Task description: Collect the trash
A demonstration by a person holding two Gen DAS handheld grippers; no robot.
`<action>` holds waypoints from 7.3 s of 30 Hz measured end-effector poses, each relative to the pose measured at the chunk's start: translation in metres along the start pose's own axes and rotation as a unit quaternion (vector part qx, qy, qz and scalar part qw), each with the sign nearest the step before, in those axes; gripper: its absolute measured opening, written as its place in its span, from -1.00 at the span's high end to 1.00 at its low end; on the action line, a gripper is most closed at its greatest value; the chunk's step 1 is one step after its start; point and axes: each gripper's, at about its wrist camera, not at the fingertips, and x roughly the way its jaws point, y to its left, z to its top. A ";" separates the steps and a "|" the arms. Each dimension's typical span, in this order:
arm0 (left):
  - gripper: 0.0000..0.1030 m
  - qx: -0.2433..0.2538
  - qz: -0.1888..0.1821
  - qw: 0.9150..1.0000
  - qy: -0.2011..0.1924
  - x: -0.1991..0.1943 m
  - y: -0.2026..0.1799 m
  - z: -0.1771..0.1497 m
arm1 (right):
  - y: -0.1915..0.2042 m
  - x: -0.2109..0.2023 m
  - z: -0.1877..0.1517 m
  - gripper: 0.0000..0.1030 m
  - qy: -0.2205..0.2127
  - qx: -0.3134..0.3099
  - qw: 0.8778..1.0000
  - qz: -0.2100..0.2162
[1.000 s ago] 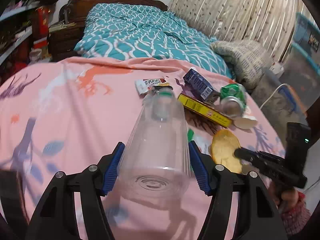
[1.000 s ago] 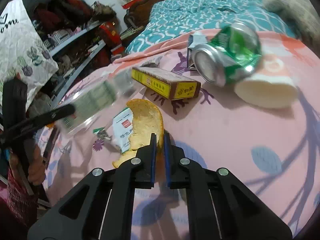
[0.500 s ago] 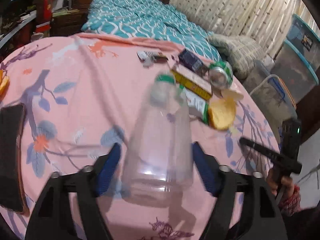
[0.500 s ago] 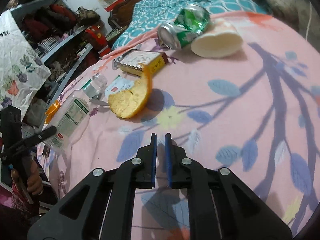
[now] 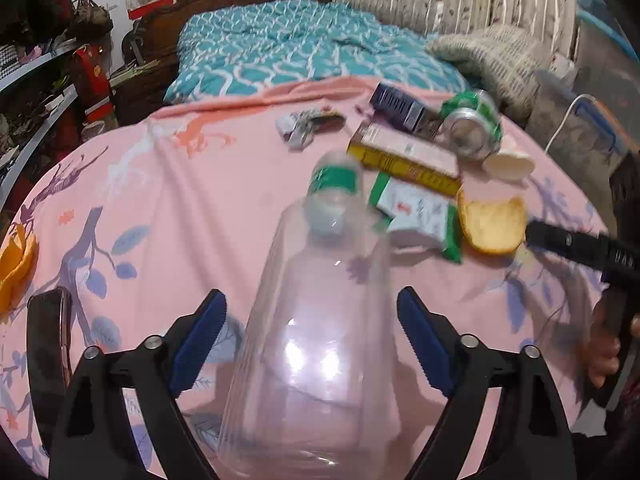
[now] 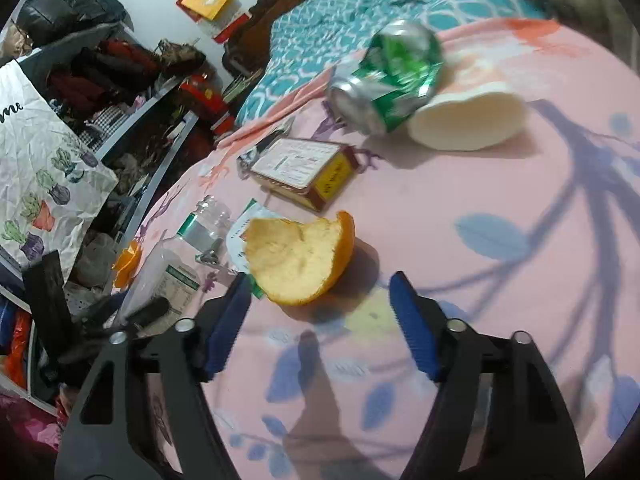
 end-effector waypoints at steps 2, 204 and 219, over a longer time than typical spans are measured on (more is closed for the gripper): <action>-0.22 -0.004 -0.019 1.000 0.011 0.004 0.005 -0.004 | 0.006 0.017 0.006 0.01 0.017 -0.005 1.000 0.000; -0.15 0.185 -0.395 0.894 0.106 0.073 -0.447 0.167 | -0.288 -0.289 -0.028 0.54 -0.319 0.283 0.903 -0.038; -0.16 0.329 -0.314 0.890 -0.020 0.094 -0.625 0.182 | -0.338 -0.319 -0.049 0.54 -0.342 0.295 0.870 -0.198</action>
